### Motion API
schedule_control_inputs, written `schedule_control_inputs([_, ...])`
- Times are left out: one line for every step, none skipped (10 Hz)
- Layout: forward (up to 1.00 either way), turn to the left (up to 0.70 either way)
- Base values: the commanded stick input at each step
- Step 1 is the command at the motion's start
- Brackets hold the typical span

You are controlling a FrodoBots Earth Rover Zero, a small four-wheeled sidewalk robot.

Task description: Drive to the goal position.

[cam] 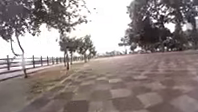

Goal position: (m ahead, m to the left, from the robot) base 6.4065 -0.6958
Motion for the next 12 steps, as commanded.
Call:
schedule_control_inputs([1.0,0.0])
schedule_control_inputs([1.0,-0.11])
schedule_control_inputs([1.0,-0.4])
schedule_control_inputs([1.0,-0.12])
schedule_control_inputs([1.0,0.0])
schedule_control_inputs([1.0,0.0])
schedule_control_inputs([1.0,0.0])
schedule_control_inputs([1.0,0.0])
schedule_control_inputs([1.0,0.0])
schedule_control_inputs([1.0,0.0])
schedule_control_inputs([1.0,0.0])
schedule_control_inputs([1.0,0.0])
